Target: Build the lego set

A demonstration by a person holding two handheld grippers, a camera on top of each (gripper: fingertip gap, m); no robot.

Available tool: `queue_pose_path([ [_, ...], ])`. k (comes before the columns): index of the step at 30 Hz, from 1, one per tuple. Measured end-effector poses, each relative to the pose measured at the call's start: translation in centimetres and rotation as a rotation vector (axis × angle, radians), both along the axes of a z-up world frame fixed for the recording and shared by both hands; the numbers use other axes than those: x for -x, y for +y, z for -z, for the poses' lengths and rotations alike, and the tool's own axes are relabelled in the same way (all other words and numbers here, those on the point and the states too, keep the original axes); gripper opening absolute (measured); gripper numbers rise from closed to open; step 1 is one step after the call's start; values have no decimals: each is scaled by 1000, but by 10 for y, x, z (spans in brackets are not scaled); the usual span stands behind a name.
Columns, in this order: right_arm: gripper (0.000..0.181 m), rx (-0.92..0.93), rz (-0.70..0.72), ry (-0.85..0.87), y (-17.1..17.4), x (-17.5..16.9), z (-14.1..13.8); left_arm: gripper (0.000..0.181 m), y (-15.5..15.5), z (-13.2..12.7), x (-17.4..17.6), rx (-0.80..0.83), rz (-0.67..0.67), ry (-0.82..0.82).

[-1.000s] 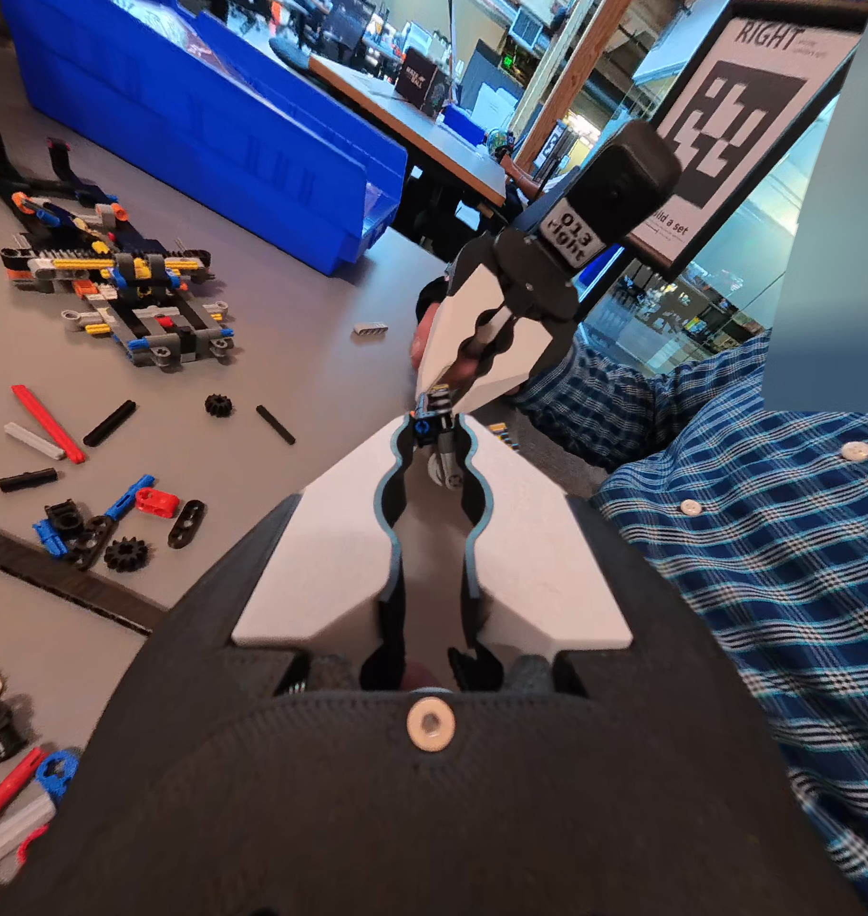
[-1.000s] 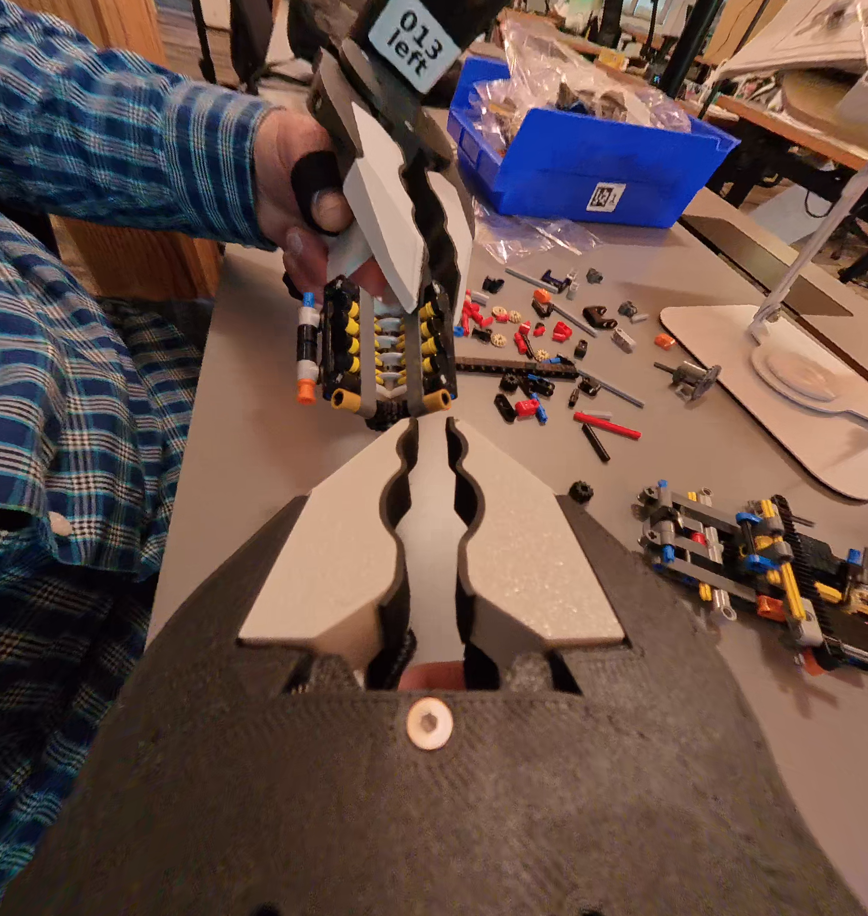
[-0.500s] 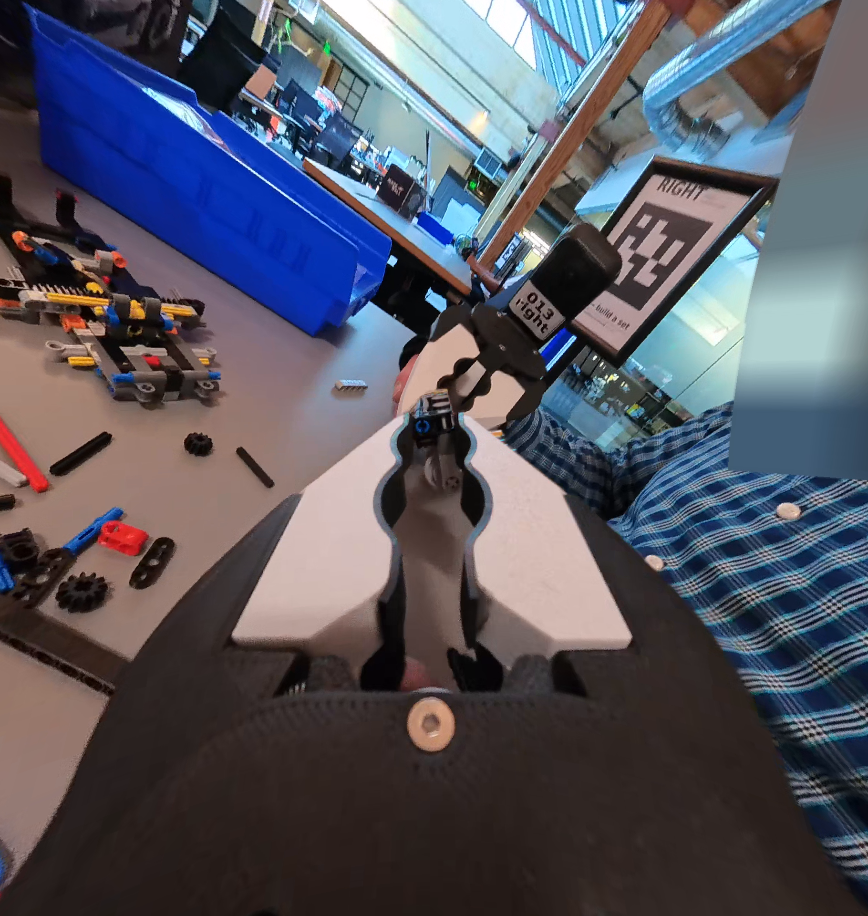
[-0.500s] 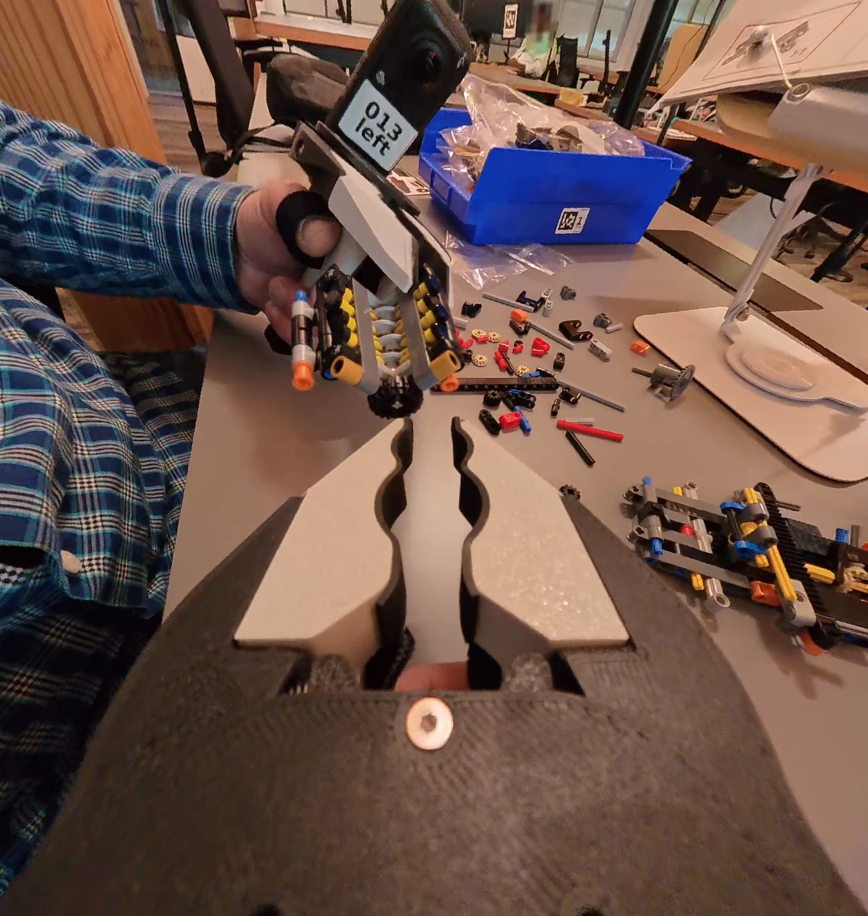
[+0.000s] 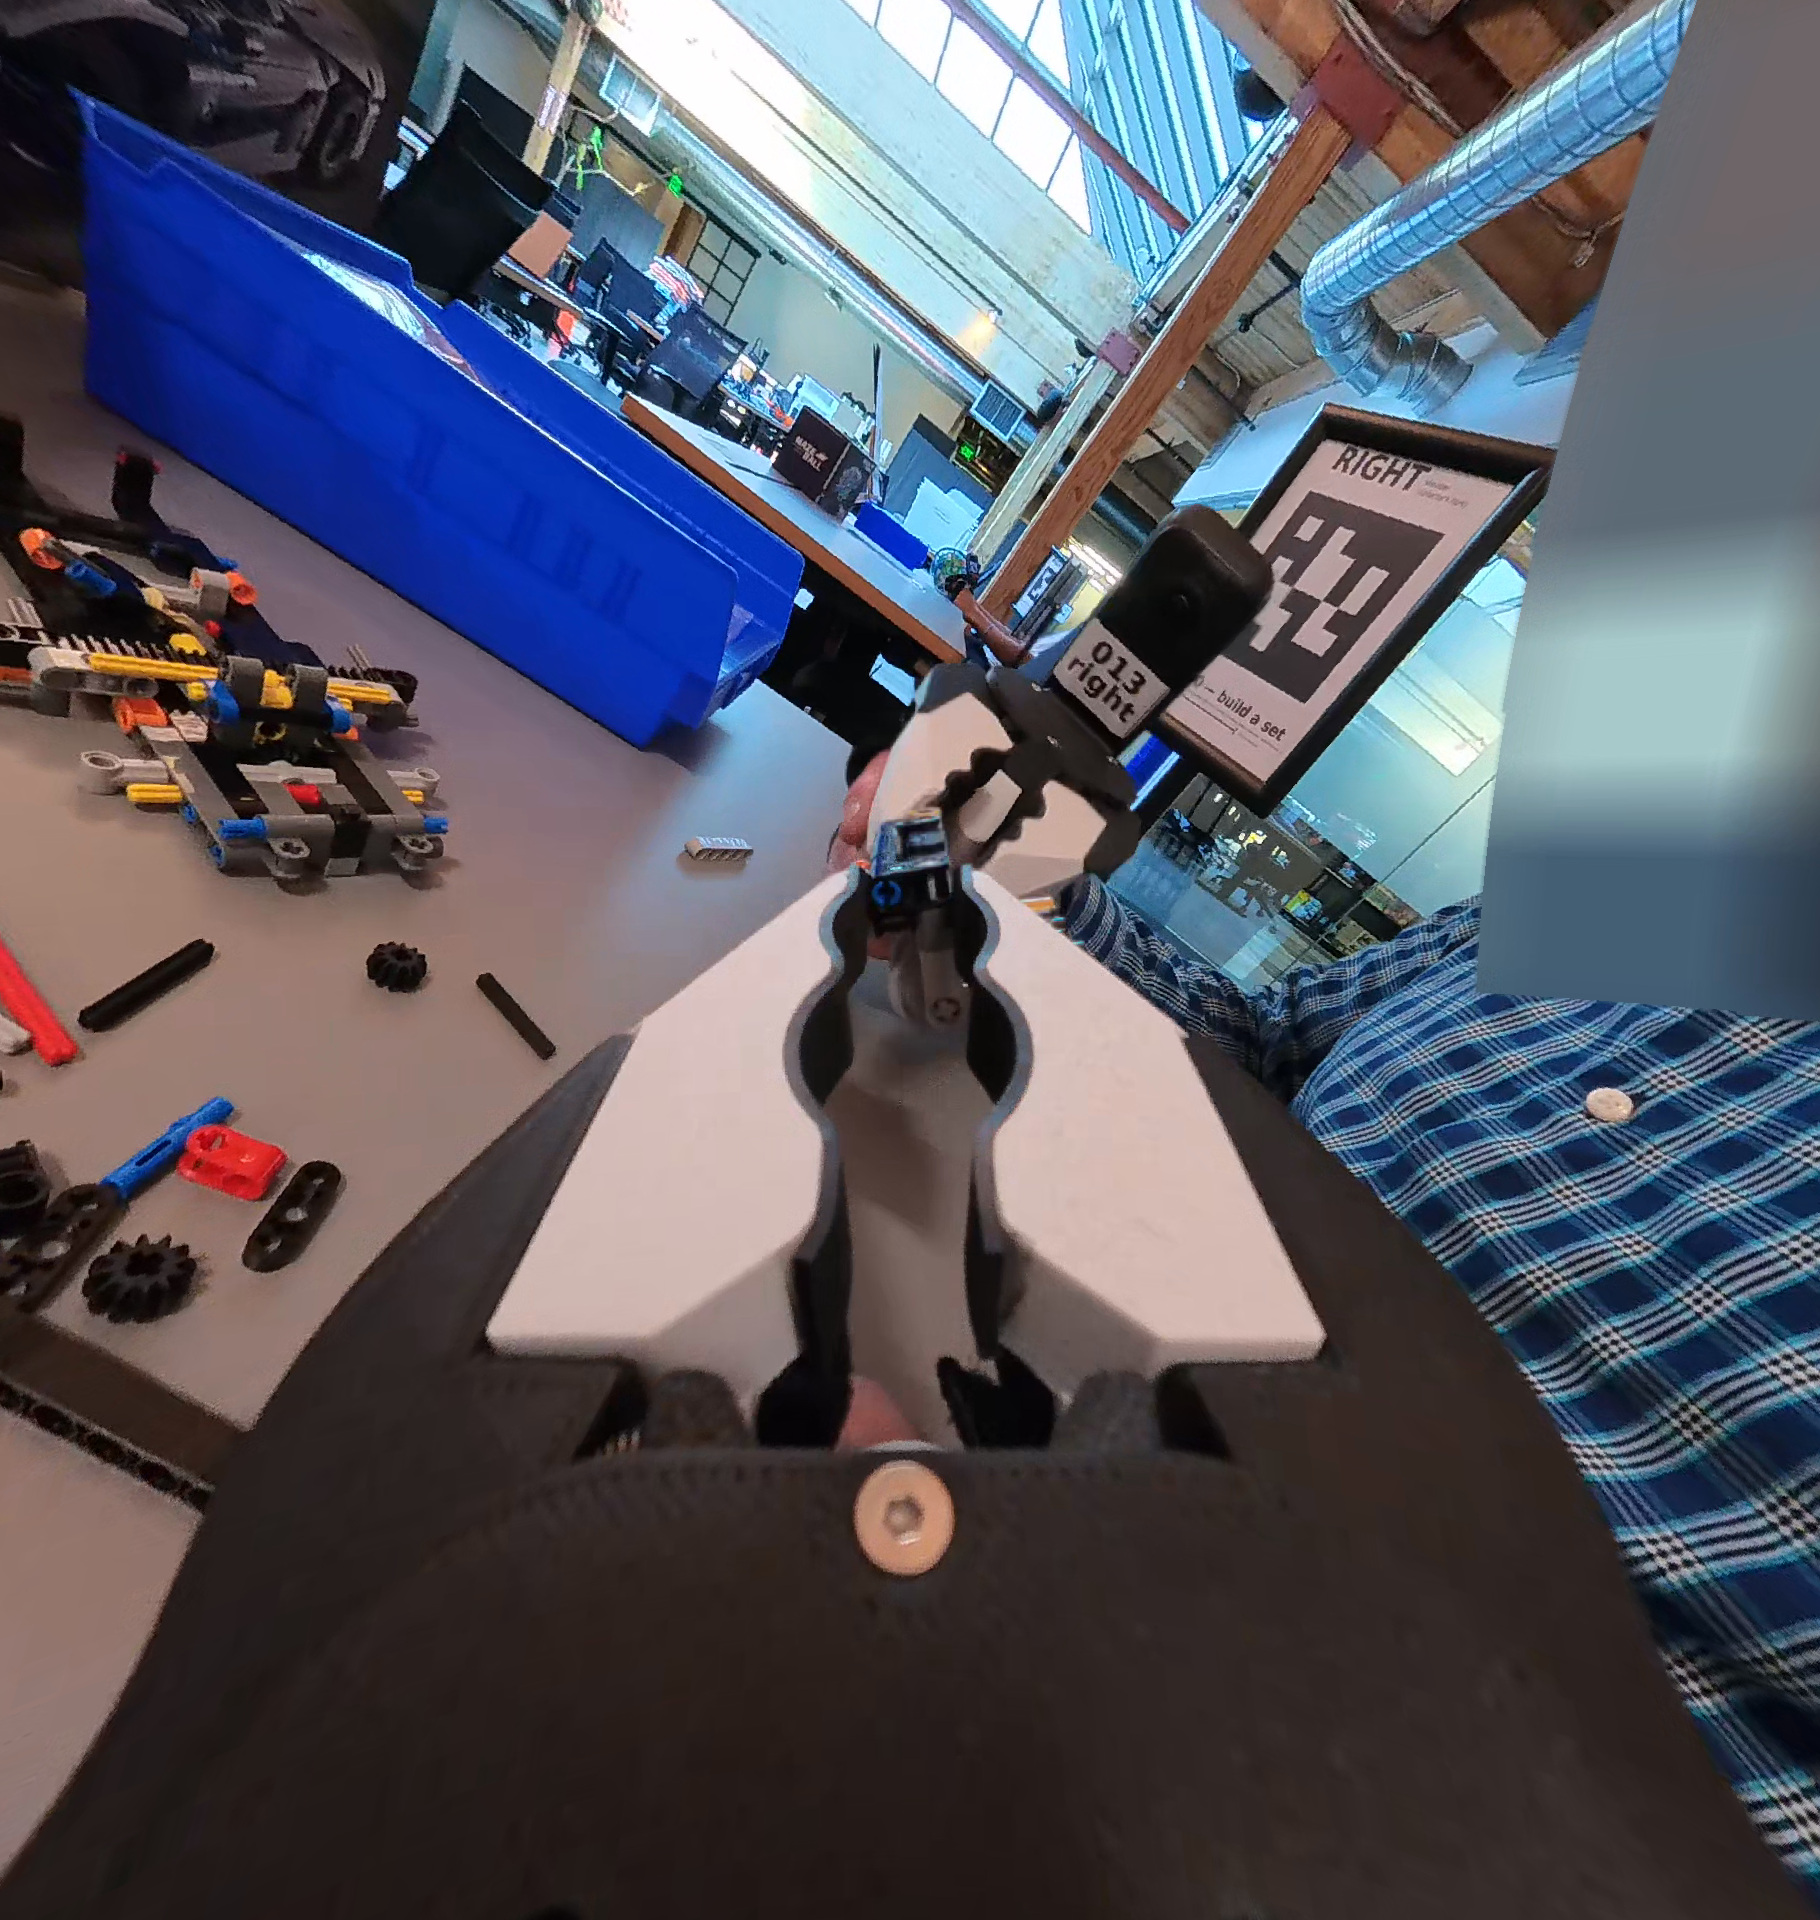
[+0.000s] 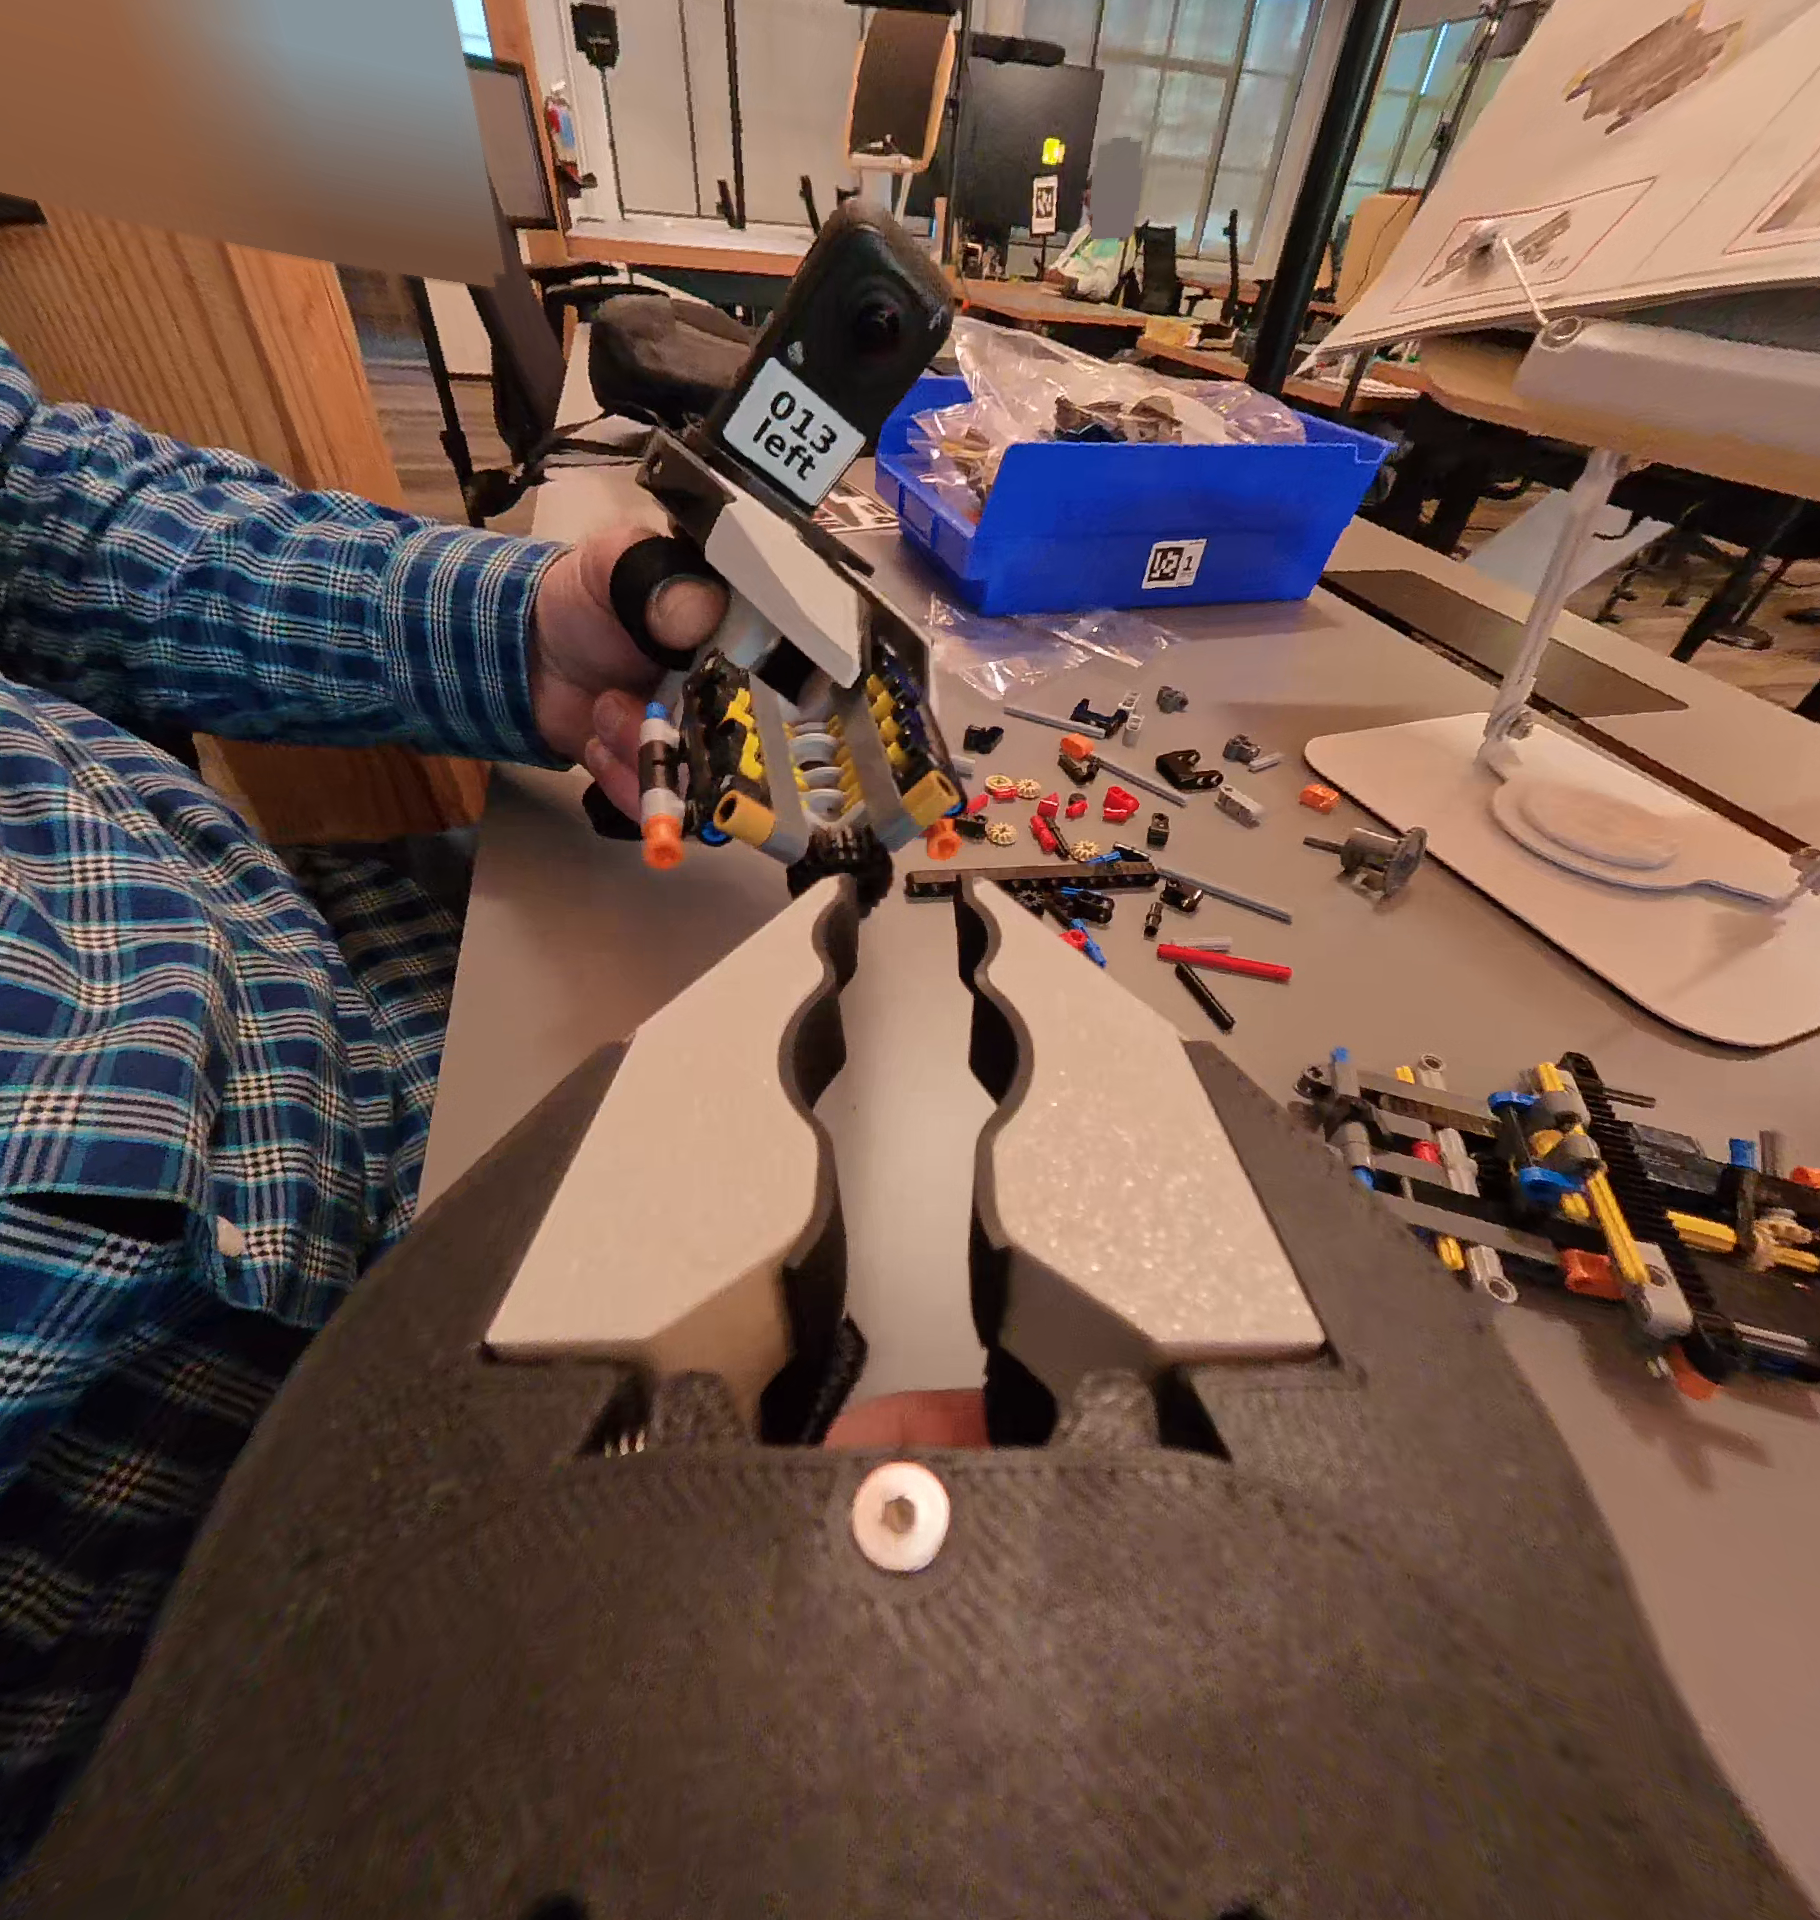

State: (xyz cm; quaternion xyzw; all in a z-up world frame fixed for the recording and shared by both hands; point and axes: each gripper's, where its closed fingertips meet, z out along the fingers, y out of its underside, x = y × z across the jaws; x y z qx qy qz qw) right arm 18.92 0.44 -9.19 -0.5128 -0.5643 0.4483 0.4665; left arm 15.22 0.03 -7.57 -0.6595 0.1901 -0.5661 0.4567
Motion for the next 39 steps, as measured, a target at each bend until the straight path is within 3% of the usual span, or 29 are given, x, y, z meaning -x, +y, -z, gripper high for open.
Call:
queue_pose_path([
  [21,20,-34,8,-50,-2,3,12,13,2,-1,-1,3,-12,-25],
  [39,21,31,18,22,5,-1,-1,13,0,0,-3,-3,1,-20],
])
